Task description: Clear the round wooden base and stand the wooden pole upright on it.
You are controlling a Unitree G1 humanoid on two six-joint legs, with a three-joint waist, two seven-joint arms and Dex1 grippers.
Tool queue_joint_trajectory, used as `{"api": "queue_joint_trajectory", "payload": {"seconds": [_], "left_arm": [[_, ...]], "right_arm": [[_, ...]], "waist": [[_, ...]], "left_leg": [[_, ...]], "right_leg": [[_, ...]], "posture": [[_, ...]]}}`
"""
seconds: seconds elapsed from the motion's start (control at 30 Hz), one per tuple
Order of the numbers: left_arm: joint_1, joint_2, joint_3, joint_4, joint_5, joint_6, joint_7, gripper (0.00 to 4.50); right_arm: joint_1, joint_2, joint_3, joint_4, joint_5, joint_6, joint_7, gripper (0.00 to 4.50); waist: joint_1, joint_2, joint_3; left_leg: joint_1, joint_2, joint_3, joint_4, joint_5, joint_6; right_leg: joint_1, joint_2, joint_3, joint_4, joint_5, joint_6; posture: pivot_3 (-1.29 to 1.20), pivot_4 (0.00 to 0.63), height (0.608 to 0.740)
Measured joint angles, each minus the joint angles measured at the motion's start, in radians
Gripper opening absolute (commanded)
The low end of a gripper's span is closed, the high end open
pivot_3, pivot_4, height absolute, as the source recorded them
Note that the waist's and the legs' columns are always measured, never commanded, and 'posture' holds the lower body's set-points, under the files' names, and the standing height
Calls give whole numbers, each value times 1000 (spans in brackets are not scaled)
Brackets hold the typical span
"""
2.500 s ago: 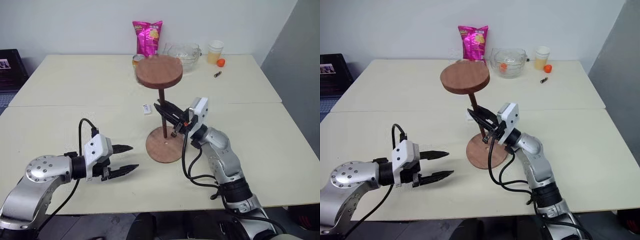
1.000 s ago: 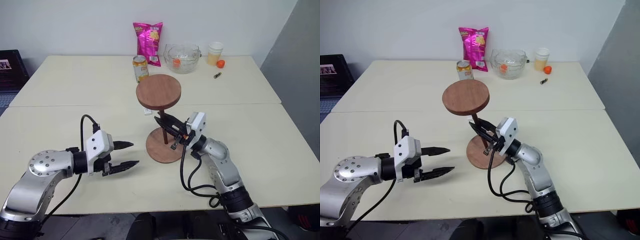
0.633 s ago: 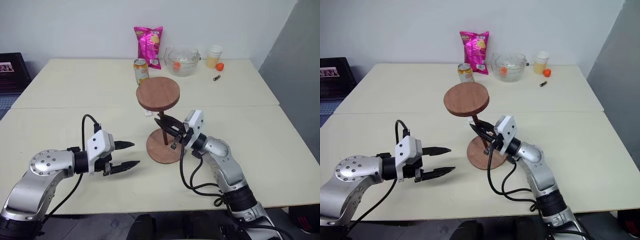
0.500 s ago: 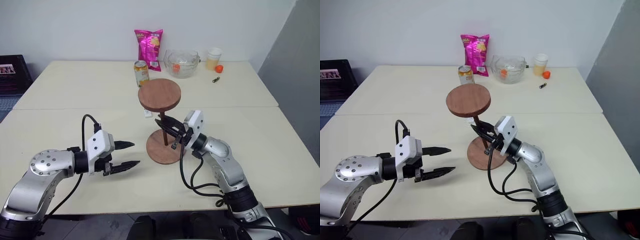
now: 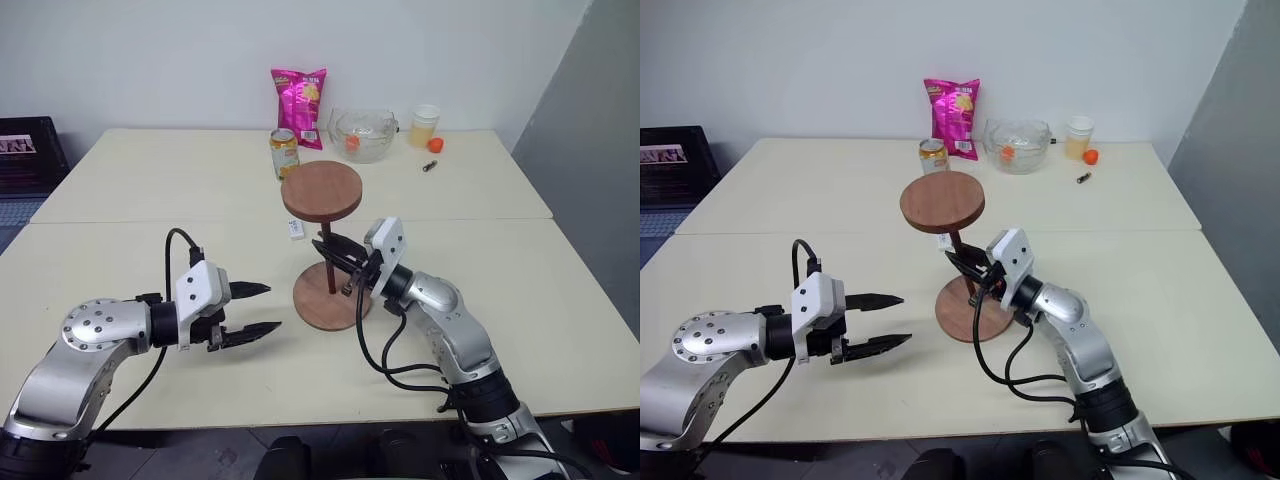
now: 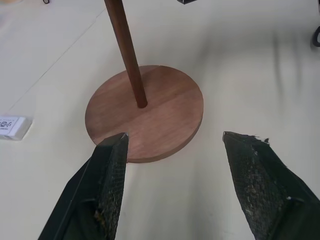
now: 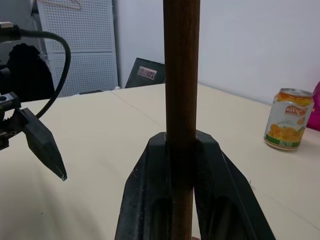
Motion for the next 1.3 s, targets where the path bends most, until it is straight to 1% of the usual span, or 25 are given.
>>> {"api": "queue_joint_trajectory", "payload": {"seconds": [0.1,0.2,0.3,0.4,0.5,0.93,1.1,1.17,1.3], "left_arm": [[4,0,0,18,1,-13,-8,3135],[14,0,0,32,7,-25,-9,3135],[16,-1,-1,37,13,-42,-9,3135],[16,-3,-10,37,17,-46,-8,3135],[16,-3,-11,42,21,-48,-8,3135],[2,-3,-12,40,22,-39,-4,3135],[-6,-3,-13,31,22,-21,4,3135],[-10,-3,-15,31,22,-17,8,3135],[-19,-3,-20,29,22,-7,14,3135]], "right_arm": [[-7,-1,-13,-9,23,51,-6,234],[-11,-8,-14,-32,32,99,-13,234],[-21,-8,-15,-33,34,126,-16,234],[-22,-13,-13,-33,34,126,-13,234],[-22,-44,-9,-37,33,125,1,234],[-3,-44,-1,-86,32,140,-10,234],[4,-47,-1,-117,34,166,-12,234],[4,-47,-1,-119,39,168,-12,234],[4,-47,-1,-121,43,169,-11,234]], "waist": [[0,0,0],[0,-2,-2],[0,-3,-4],[0,-1,-5],[1,0,-11],[2,2,-9],[2,2,-9],[2,2,-9],[1,3,-8]], "left_leg": [[3,0,0,-1,0,0],[7,0,1,-9,0,0],[11,0,1,-14,0,0],[11,0,0,-15,0,0],[11,0,0,-15,0,0],[9,0,0,-17,0,0],[9,0,0,-25,0,0],[9,0,0,-27,0,0],[9,0,0,-29,0,0]], "right_leg": [[1,0,0,0,-1,-1],[2,-1,0,-3,-2,-1],[4,-1,0,-4,-6,1],[4,-1,0,-4,-6,1],[5,-1,0,-5,-7,2],[3,-2,0,-7,-9,2],[3,-1,-1,-15,-8,2],[3,-2,-1,-16,-6,-2],[3,-2,-1,-17,-6,-1]], "posture": [[0,150,740],[0,150,740],[0,150,740],[0,150,740],[0,150,740],[0,150,740],[0,150,740],[0,150,740],[0,150,740]]}}
